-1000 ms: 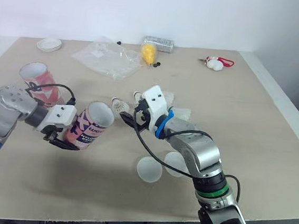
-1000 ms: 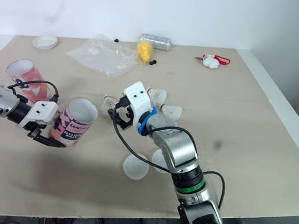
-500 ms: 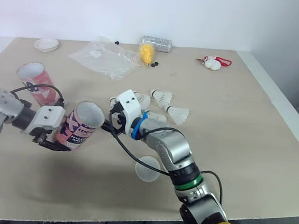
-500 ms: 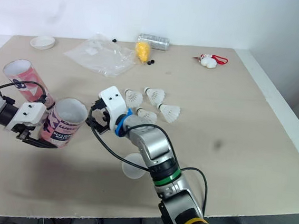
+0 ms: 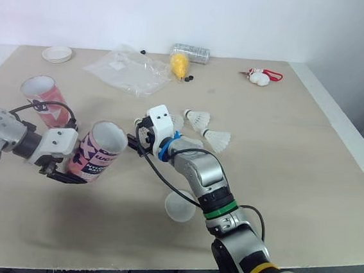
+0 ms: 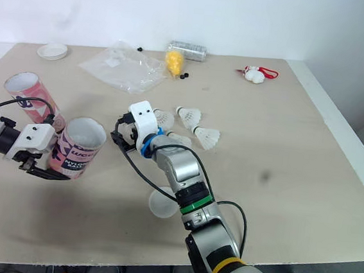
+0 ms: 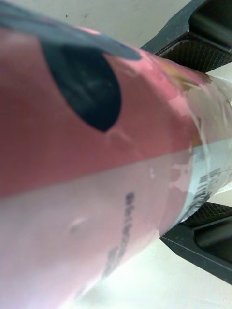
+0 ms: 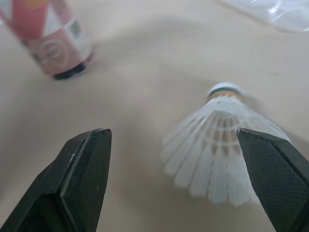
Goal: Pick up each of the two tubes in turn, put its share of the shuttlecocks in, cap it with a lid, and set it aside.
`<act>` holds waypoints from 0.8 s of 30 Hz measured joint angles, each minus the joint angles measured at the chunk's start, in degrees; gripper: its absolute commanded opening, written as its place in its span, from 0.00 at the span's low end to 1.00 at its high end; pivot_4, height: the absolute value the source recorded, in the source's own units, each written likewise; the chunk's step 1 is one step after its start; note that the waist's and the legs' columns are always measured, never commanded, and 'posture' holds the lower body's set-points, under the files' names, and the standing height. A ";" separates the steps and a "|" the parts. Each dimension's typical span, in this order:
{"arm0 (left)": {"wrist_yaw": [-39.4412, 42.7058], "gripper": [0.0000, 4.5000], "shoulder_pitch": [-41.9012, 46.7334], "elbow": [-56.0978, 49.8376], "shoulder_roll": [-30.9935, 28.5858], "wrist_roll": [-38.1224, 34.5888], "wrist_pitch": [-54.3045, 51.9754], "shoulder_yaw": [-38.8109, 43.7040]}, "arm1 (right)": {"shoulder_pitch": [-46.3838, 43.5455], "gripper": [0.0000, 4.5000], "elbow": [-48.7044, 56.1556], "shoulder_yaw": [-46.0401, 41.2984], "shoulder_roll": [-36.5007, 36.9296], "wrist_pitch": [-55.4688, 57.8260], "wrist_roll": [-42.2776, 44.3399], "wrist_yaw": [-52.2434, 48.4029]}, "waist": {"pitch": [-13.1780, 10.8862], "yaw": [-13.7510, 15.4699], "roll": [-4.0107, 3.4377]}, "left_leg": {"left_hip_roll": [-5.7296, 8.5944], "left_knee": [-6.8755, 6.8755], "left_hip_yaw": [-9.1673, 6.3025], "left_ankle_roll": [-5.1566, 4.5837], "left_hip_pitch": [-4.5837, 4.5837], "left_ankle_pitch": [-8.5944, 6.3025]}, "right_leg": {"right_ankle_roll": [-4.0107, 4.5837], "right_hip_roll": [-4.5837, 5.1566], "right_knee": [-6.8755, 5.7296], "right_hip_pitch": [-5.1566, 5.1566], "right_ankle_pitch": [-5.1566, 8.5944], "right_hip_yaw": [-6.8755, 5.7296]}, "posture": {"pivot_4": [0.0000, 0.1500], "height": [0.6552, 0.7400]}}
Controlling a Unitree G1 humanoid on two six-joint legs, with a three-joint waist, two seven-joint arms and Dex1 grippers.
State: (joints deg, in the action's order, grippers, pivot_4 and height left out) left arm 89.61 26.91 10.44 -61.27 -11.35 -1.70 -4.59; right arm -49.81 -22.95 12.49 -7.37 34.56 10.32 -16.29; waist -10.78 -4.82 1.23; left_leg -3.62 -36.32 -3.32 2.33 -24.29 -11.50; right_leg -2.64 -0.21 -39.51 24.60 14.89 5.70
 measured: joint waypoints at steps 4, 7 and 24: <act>-0.48 0.67 -0.09 -0.05 0.00 0.01 -0.04 0.00 | -1.06 0.99 -2.72 -1.42 -0.05 -1.76 0.11 0.23 | 0.00 -0.09 0.00 | 0.00 0.04 0.00 0.00 0.00 0.00 | 0.03 0.00 0.00 0.01 0.01 0.01 | 1.00 1.00; -0.58 0.67 -0.08 -0.05 0.01 0.01 -0.03 0.00 | -2.03 0.87 -4.31 -1.62 -0.10 -2.27 0.47 0.15 | 0.00 -0.16 0.00 | 0.00 0.04 0.00 0.00 0.00 0.00 | 0.03 -0.01 0.00 0.02 0.01 0.01 | 1.00 1.00; -0.75 0.67 1.10 0.42 0.89 0.17 0.22 -0.09 | -2.56 0.01 -5.55 -0.95 -0.12 -4.48 0.57 -2.61 | 0.00 -0.16 0.00 | -0.01 0.05 0.00 0.00 0.00 0.00 | 0.02 -0.02 0.00 0.03 0.01 0.01 | 1.00 1.00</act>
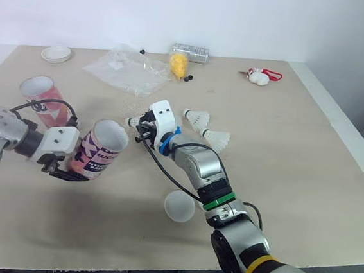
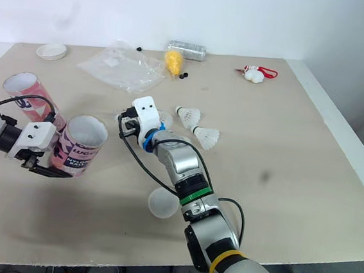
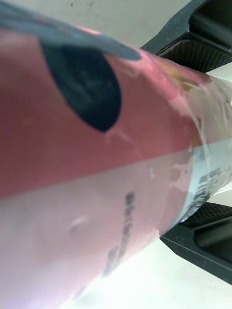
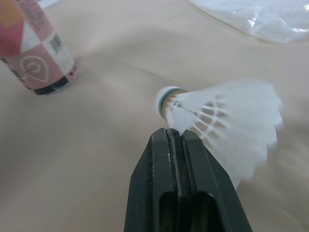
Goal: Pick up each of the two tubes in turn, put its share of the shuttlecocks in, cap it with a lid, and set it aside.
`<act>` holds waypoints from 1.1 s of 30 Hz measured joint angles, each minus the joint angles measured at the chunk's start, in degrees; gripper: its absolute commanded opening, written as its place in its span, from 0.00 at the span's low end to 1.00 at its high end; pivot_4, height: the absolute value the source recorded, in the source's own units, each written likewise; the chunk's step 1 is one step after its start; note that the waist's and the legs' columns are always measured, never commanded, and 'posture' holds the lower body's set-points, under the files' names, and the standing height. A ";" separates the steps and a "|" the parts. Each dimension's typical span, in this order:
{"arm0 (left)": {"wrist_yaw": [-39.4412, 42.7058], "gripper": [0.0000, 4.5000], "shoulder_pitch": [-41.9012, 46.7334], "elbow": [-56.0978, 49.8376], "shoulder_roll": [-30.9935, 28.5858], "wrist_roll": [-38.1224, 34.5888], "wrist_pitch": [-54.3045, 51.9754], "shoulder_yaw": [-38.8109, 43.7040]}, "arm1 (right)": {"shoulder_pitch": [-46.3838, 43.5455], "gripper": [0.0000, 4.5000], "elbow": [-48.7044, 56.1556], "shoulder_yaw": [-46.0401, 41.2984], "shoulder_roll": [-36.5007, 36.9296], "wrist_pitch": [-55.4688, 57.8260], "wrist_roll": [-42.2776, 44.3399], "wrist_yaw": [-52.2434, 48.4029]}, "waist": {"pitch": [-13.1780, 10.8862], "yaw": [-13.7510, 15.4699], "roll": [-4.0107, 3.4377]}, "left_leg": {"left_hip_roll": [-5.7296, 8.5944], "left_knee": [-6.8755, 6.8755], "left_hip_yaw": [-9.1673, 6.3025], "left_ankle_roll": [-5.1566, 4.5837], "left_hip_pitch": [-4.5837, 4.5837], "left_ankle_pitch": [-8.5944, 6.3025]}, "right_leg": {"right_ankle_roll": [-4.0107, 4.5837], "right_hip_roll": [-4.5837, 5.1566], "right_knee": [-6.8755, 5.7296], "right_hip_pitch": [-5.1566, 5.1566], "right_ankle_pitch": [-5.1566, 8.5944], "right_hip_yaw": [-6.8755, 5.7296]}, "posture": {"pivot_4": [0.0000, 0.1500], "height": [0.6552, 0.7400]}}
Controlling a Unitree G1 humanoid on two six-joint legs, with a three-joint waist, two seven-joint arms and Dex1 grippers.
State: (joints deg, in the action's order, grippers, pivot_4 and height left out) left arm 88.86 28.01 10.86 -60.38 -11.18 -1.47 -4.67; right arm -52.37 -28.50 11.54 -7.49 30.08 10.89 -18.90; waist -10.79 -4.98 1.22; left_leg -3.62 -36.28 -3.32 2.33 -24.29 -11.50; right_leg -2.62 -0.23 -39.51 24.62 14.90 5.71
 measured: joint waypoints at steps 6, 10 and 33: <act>0.75 0.67 3.33 1.36 2.26 0.56 0.25 -2.05 | 0.35 0.01 14.87 2.77 6.12 0.27 0.03 -7.86 | 0.00 0.42 -0.01 | 0.01 -0.03 -0.01 0.00 -0.09 0.00 | 0.00 0.03 0.02 0.02 0.00 -0.02 | 1.00 1.00; 1.62 0.67 5.31 2.74 3.82 1.30 0.28 -3.73 | 0.31 0.01 24.56 1.55 17.12 -0.32 -0.22 -13.66 | 0.00 0.78 -0.01 | 0.03 -0.05 0.00 0.00 -0.10 0.00 | -0.02 0.06 0.07 0.01 -0.01 -0.04 | 1.00 1.00; 3.34 0.67 17.08 11.89 10.56 5.12 -0.73 -13.75 | 2.73 0.01 44.71 2.69 44.57 -22.70 -5.02 -39.96 | -0.04 0.63 -0.07 | 0.01 -0.12 0.06 -0.06 -0.02 -0.04 | -0.02 -0.04 0.07 -0.04 -0.02 0.10 | 1.00 1.00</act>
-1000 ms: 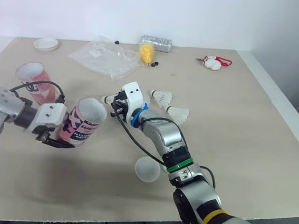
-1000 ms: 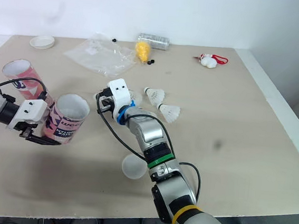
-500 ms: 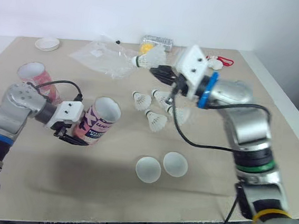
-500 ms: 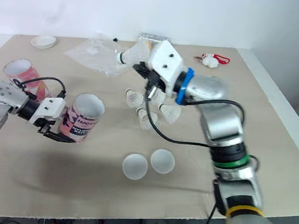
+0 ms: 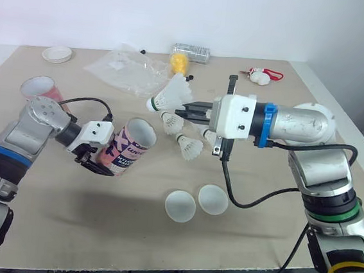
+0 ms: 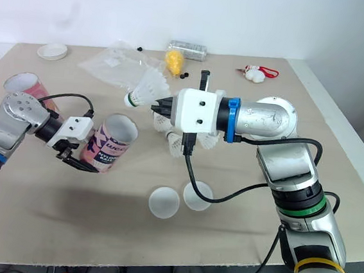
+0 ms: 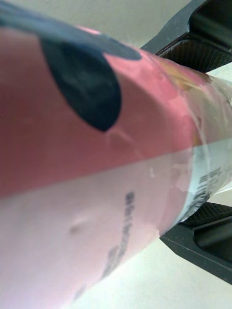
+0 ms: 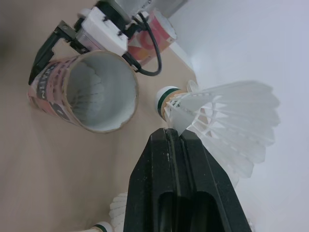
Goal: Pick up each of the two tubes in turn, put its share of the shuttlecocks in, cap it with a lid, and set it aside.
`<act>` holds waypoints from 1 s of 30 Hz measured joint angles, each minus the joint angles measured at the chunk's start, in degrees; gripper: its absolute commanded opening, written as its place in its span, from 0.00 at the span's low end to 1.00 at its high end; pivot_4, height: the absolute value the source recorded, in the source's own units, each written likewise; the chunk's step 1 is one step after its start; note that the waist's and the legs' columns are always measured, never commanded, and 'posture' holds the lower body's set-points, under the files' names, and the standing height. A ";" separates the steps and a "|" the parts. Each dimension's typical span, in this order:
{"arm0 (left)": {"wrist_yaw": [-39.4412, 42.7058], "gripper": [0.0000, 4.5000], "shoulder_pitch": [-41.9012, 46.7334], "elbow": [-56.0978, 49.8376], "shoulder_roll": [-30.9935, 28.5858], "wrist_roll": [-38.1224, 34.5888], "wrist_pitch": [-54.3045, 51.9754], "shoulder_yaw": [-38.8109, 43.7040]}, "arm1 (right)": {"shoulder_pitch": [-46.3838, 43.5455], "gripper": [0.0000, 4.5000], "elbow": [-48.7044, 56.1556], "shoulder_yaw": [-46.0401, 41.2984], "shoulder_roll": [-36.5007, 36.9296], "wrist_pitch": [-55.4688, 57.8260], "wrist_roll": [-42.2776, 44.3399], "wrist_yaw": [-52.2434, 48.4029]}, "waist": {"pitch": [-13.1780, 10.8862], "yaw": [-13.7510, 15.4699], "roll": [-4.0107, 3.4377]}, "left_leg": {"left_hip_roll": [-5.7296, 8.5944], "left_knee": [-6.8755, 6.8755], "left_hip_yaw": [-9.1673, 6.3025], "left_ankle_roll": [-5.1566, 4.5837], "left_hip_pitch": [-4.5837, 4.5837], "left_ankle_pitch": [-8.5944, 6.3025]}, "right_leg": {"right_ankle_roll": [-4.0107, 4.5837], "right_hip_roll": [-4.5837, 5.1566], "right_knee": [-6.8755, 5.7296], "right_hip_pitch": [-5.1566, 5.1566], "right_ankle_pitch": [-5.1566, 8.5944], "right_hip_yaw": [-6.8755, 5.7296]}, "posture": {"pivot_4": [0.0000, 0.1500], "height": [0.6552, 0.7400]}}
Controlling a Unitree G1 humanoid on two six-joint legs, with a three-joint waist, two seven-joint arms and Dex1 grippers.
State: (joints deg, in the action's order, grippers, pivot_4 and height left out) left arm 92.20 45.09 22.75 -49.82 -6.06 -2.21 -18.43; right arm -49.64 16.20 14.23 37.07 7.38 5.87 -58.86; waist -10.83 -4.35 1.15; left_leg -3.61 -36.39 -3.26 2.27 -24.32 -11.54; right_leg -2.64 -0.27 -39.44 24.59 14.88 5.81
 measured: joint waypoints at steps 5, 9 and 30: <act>-0.50 0.67 0.38 1.13 1.62 1.09 1.83 0.37 | 2.11 0.01 1.77 1.68 -0.09 -0.09 0.03 -1.67 | 0.00 0.23 0.00 | 0.00 -0.04 0.00 0.01 0.02 0.01 | -0.01 0.02 0.00 -0.07 0.00 -0.02 | 1.00 1.00; -0.87 0.67 0.67 1.93 2.38 1.81 2.39 0.48 | 2.17 0.01 2.24 1.76 -0.05 -0.71 0.04 -3.15 | 0.00 0.38 0.00 | 0.01 -0.09 -0.01 0.04 0.12 0.03 | -0.11 0.04 0.00 -0.21 -0.03 -0.04 | 1.00 1.00; -2.07 0.67 1.49 3.14 5.27 3.28 1.78 1.48 | 0.71 0.99 -1.98 2.71 -3.44 -1.14 2.03 -5.96 | 0.00 1.73 -0.01 | 0.02 -0.10 -0.01 0.04 0.15 0.33 | -0.18 0.04 0.02 -0.25 -0.28 -0.02 | 1.00 1.00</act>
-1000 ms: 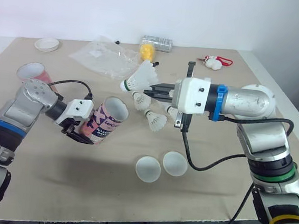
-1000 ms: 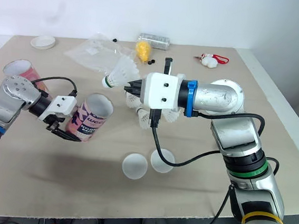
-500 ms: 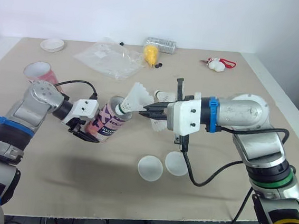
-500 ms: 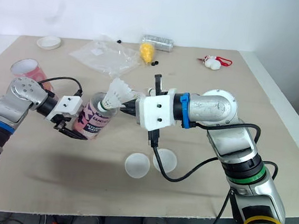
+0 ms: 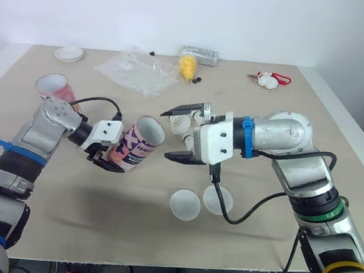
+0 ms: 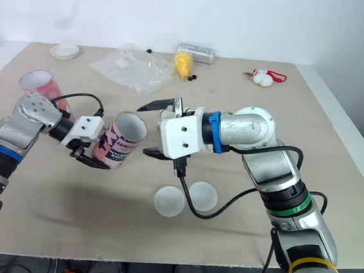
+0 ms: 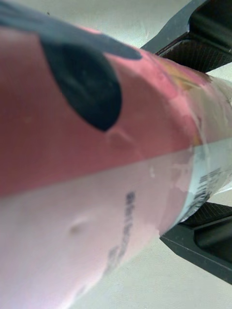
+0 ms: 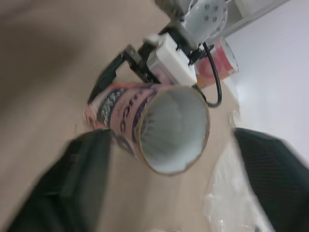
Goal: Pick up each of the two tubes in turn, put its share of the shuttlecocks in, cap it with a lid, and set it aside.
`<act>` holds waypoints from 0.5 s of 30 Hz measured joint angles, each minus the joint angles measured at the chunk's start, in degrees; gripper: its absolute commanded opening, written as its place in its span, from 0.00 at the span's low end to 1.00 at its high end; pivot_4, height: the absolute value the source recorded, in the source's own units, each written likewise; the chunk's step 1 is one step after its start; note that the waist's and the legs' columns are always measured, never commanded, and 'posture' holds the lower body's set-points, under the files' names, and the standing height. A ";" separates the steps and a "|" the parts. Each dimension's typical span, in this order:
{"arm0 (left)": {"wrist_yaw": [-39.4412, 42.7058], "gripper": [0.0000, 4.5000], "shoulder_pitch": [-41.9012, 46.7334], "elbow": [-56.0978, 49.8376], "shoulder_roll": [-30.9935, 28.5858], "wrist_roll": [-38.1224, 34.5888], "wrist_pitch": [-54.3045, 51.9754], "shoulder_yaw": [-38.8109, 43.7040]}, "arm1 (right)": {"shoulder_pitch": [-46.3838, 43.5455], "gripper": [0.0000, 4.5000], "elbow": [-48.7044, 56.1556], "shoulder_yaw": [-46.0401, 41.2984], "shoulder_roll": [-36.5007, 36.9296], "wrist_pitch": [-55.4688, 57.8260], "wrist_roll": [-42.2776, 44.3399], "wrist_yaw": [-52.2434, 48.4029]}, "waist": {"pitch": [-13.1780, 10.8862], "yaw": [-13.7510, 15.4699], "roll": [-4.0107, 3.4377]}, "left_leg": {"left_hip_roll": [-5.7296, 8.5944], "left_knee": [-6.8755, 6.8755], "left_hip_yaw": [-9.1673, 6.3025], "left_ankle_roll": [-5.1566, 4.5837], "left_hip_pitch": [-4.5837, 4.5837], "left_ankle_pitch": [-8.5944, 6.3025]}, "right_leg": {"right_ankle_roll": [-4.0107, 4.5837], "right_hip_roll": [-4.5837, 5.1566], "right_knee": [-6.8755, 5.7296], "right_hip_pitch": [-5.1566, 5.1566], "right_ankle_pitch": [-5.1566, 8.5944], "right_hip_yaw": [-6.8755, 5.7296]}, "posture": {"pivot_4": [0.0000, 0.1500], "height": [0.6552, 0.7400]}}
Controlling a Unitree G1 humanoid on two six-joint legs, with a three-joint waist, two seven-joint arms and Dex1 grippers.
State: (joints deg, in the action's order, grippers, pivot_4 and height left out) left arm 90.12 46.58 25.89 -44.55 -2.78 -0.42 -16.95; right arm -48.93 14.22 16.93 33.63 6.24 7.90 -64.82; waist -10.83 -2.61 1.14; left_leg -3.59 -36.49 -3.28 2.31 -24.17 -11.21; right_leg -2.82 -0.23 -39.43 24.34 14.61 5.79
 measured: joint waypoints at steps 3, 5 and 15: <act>-0.08 0.67 -0.02 0.01 0.00 0.53 0.95 -0.03 | 1.35 0.99 2.08 -6.53 0.12 14.25 9.34 2.60 | 0.00 0.04 0.00 | 0.01 -0.01 -0.02 0.00 -0.01 0.00 | 0.00 0.03 0.00 -0.04 -0.01 -0.02 | 1.00 1.00; -0.08 0.67 0.14 0.01 0.09 1.08 2.20 -0.15 | 3.16 0.99 3.21 -11.22 0.97 26.04 14.72 6.24 | 0.01 0.12 0.02 | 0.01 -0.01 -0.04 0.00 0.00 0.01 | 0.04 0.03 0.00 -0.06 -0.01 -0.05 | 1.00 1.00; 1.52 0.67 2.33 0.01 2.59 1.90 0.35 -1.13 | 23.55 0.99 16.82 -11.84 -6.69 54.26 19.79 29.70 | 0.00 -0.45 0.00 | 0.00 0.07 -0.03 -0.04 -0.04 0.00 | 0.03 -0.08 0.00 0.07 0.03 0.05 | 1.00 1.00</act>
State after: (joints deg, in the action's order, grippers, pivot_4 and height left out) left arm 91.64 48.91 25.90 -41.96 -0.89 -0.07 -18.08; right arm -25.38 31.04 5.09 26.95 60.50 27.70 -35.12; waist -10.83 -3.06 1.14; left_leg -3.59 -36.42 -3.31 2.27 -24.21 -11.21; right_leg -2.80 -0.31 -39.43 24.41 14.63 5.84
